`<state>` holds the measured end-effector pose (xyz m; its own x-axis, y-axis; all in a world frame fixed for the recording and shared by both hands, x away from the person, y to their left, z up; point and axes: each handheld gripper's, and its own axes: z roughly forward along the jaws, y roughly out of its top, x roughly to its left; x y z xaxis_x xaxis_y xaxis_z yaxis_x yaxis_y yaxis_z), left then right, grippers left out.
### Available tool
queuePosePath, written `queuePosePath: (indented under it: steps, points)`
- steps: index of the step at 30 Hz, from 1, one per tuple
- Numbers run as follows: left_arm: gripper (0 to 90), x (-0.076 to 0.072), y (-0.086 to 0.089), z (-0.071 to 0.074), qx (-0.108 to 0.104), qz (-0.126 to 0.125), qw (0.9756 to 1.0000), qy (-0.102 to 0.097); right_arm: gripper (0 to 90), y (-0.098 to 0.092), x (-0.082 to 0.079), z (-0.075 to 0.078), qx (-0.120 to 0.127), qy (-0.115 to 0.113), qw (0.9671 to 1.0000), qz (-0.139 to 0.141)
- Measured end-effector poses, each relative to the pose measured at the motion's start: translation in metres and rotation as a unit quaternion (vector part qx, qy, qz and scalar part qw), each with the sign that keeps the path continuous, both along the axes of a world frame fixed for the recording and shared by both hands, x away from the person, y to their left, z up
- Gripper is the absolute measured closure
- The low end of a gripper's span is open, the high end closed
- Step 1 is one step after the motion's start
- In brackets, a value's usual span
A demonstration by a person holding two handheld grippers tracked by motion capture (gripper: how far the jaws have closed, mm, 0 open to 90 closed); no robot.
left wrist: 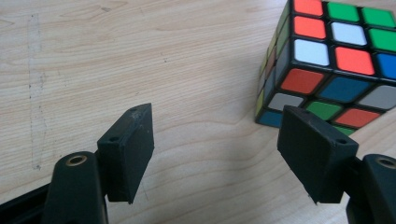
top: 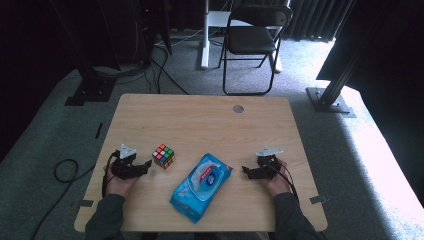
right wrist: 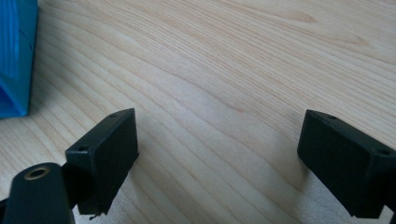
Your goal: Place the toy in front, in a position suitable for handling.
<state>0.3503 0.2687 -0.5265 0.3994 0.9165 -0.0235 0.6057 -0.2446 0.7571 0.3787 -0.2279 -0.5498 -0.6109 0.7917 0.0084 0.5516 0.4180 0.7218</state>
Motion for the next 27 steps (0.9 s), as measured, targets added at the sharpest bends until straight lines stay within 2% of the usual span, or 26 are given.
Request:
queuePosePath:
  steps: [4,8,17,22,23,27]
  points:
    - [25.5,-0.002,-0.001,0.003,-0.014,-0.012,0.9998,-0.004,12.0,0.0,0.0,0.0,0.0,0.0,1.0,0.0]
    - [24.3,-0.006,-0.008,0.006,-0.026,-0.036,0.9989,-0.014,12.0,0.0,0.0,0.0,-0.001,0.0,1.0,0.0]
    - [21.8,-0.015,-0.019,0.015,-0.021,-0.049,0.9979,-0.036,12.0,0.0,0.0,0.0,-0.001,0.0,1.0,0.0]
    - [19.1,-0.014,-0.028,0.015,-0.018,-0.059,0.9975,-0.036,12.0,0.0,0.0,0.0,0.0,0.0,1.0,0.0]
    - [19.1,-0.012,-0.033,0.015,-0.013,-0.068,0.997,-0.036,12.0,0.0,0.0,0.0,-0.001,0.0,1.0,0.0]
    - [18.1,-0.008,-0.045,0.012,-0.003,-0.072,0.9968,-0.033,12.0,0.0,0.0,0.0,-0.001,0.0,1.0,0.0]
